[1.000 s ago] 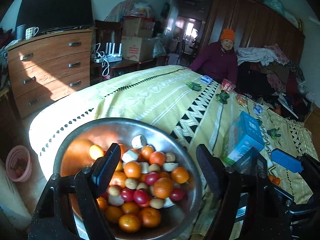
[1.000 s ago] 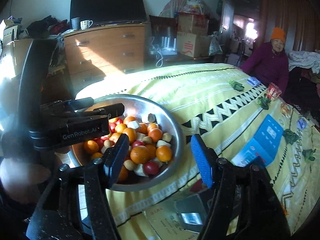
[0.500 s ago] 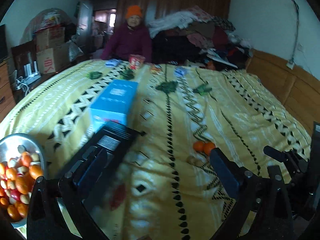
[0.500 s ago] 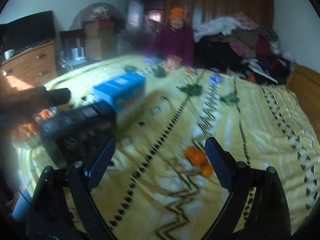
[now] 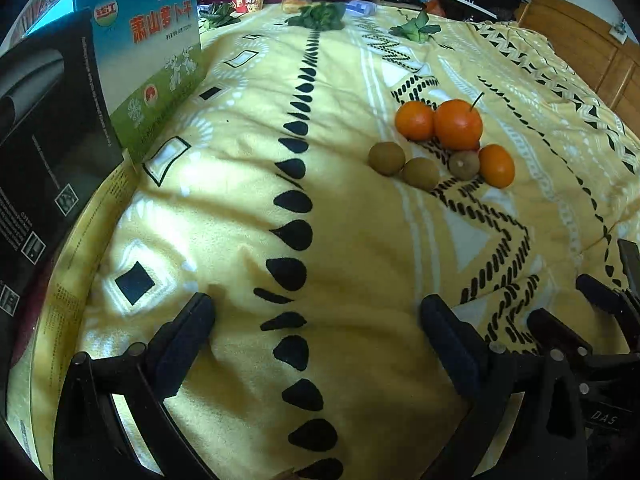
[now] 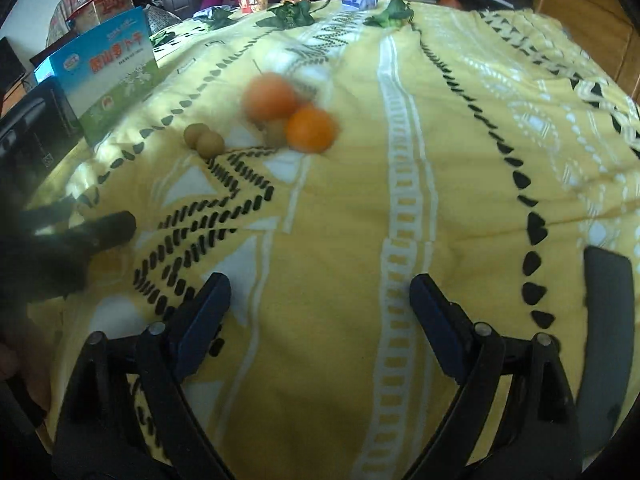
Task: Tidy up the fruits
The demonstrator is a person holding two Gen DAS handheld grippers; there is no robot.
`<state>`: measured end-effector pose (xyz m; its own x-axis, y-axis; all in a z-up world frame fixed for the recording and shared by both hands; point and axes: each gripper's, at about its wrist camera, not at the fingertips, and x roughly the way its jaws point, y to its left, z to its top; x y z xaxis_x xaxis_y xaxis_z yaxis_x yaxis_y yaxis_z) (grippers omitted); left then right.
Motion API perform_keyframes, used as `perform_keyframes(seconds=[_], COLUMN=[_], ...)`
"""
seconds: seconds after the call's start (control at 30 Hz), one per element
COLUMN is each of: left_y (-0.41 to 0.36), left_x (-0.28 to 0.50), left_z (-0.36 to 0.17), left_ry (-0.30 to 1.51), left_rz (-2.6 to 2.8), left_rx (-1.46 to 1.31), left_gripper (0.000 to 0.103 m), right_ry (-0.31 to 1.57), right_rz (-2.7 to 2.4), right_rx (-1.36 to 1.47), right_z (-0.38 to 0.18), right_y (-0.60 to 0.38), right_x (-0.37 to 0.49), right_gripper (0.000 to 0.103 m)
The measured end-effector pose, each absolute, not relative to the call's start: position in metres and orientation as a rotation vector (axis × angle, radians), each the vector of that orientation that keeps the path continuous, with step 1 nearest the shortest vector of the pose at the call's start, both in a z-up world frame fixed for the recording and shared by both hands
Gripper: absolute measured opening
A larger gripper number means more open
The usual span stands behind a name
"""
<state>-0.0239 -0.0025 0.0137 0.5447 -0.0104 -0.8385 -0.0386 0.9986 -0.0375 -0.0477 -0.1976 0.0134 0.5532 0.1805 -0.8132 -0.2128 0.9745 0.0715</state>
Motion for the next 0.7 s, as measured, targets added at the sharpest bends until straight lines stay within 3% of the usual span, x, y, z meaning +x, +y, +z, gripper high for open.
perform_keyframes(seconds=[0.1, 0.7], left_y=[-0.0081, -0.0043], left_x=[-0.0231, -0.0162], left_z=[0.0098, 0.0035], left_ry=[0.984, 0.963], left_rz=[0.031, 0.017], left_rx=[-0.018, -0.039], left_gripper=[0.103, 0.103], right_ry=[0.973, 0.969], right_rz=[0.236, 0.228], right_rx=[-0.027, -0.046], right_z=[0.0079, 0.0019], right_y=[-0.1999, -0.1983], right_x=[-0.0456, -0.0428], right_gripper=[0.103, 0.103])
